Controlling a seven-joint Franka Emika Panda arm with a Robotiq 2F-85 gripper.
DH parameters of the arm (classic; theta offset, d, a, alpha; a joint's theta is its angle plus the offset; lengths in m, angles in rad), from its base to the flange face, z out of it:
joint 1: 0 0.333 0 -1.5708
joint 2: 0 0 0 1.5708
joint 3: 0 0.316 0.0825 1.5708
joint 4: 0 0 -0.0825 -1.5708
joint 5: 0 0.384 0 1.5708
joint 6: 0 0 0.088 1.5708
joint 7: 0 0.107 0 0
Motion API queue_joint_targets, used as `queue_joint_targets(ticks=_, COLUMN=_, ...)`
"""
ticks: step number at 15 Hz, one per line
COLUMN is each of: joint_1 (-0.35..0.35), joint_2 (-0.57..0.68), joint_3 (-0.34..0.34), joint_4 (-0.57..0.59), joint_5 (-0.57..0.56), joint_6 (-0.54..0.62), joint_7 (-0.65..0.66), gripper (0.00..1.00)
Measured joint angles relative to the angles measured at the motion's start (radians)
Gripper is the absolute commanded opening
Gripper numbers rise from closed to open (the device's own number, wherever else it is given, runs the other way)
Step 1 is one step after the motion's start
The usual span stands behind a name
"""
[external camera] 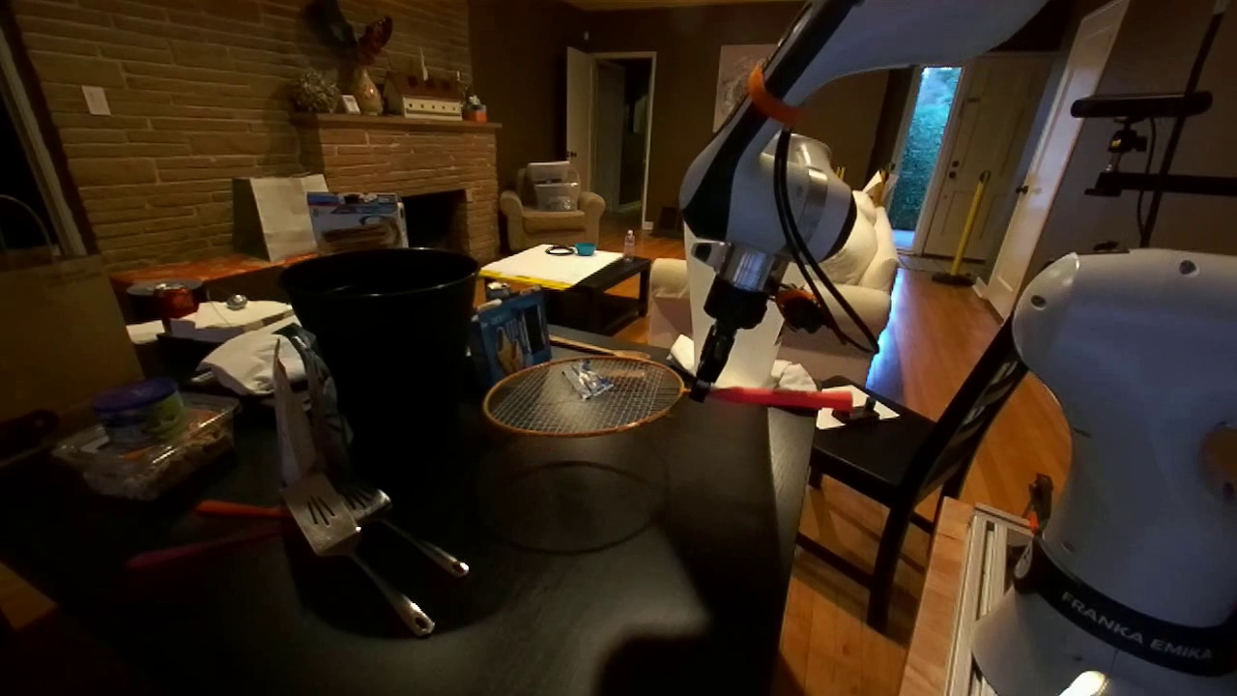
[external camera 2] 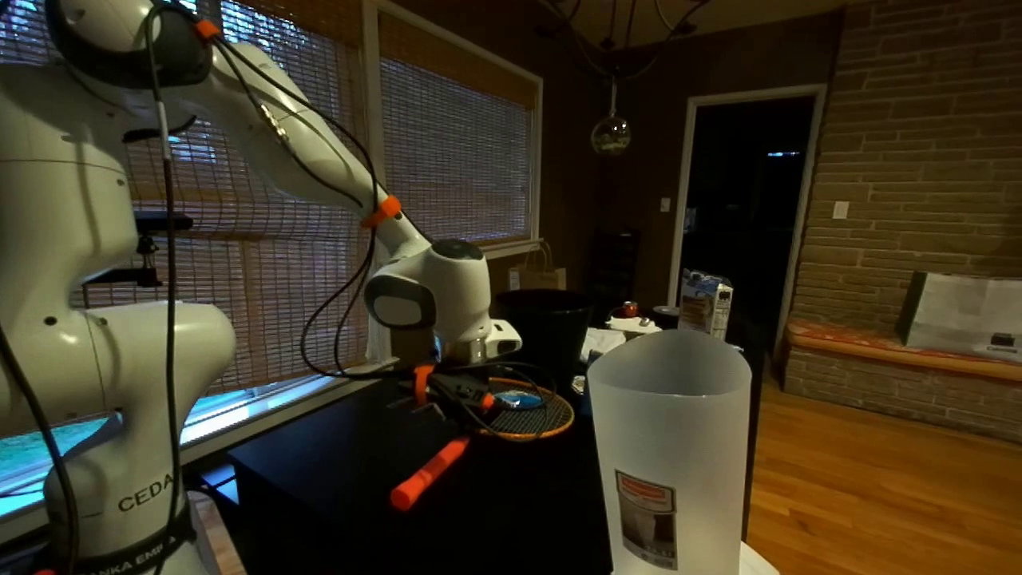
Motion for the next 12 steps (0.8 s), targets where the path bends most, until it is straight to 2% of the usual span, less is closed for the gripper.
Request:
queue_joint_targets(ticks=4, joint_1=0.205, joint_2=0.183, joint_3=-0.245, joint_4=0.024, joint_5=0.089, joint_6=-0.225, joint_7=-0.02, gripper=0.03)
queue_joint_targets(ticks=6, joint_1=0.264, joint_2=0.291, joint_3=-0.333, joint_4=0.023, joint_5=0.091, joint_6=-0.337, joint_7=-0.018, gripper=0.03)
queue_joint_targets(ticks=9, joint_1=0.271, joint_2=0.445, joint_3=-0.38, joint_4=0.012, joint_5=0.089, joint_6=-0.466, joint_7=-0.018, gripper=0.03)
queue_joint_targets(ticks=12, joint_1=0.271, joint_2=0.553, joint_3=-0.399, joint_4=0.0, joint_5=0.085, joint_6=-0.539, joint_7=-0.016, gripper=0.03)
